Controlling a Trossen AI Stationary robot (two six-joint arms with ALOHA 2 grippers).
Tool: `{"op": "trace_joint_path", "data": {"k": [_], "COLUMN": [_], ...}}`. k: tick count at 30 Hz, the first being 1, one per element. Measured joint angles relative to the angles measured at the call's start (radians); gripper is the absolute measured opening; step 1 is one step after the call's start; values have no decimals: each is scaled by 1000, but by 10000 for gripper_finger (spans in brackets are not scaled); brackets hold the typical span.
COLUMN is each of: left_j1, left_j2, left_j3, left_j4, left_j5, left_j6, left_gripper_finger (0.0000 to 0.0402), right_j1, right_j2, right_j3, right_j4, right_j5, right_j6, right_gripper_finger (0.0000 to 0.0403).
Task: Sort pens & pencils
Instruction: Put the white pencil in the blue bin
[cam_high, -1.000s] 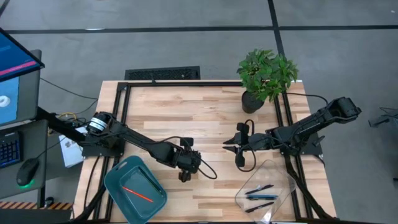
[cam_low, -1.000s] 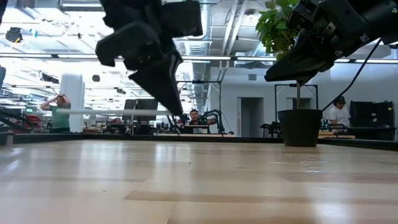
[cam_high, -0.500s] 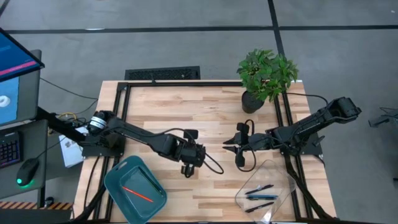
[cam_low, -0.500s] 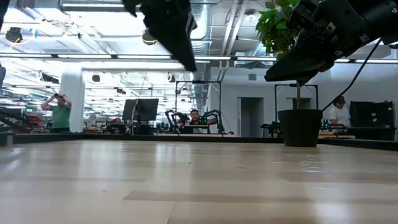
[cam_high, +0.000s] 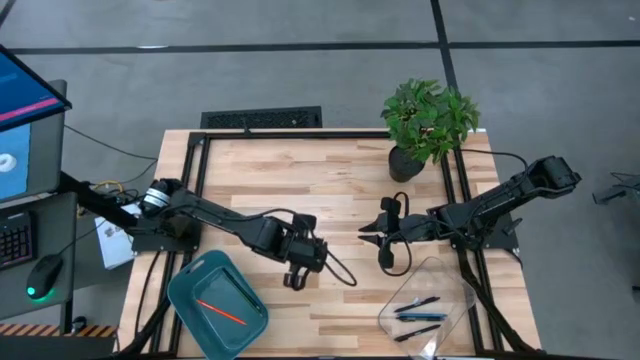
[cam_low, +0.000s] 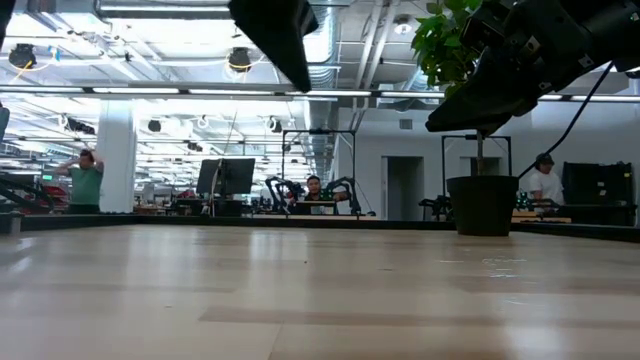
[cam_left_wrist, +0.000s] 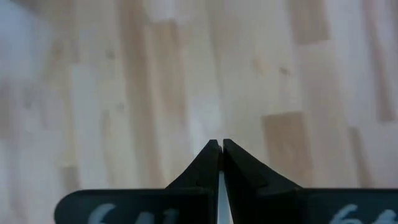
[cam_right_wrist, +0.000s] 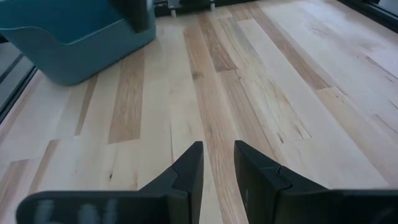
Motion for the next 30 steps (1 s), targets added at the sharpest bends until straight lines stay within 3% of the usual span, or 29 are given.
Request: {"op": "trace_joint_path", "data": {"k": [13,26,30], "left_j1": [-121,-272,-354], "left_j2": [0,-101,-144], "left_j3": [0,0,0], "left_j4": [-80,-137,-134], "left_j5": [181,184,137], "left_j6": [-81,-138,-177], "left_gripper_finger": [0,0,0], "right_j1": [0,0,0], "right_j2": [0,0,0], "right_j3": [0,0,0], "right_j4": [0,4,4], "right_j5": [0,0,0], "right_j6": [5,35,35], "right_gripper_finger": [113,113,113]}}
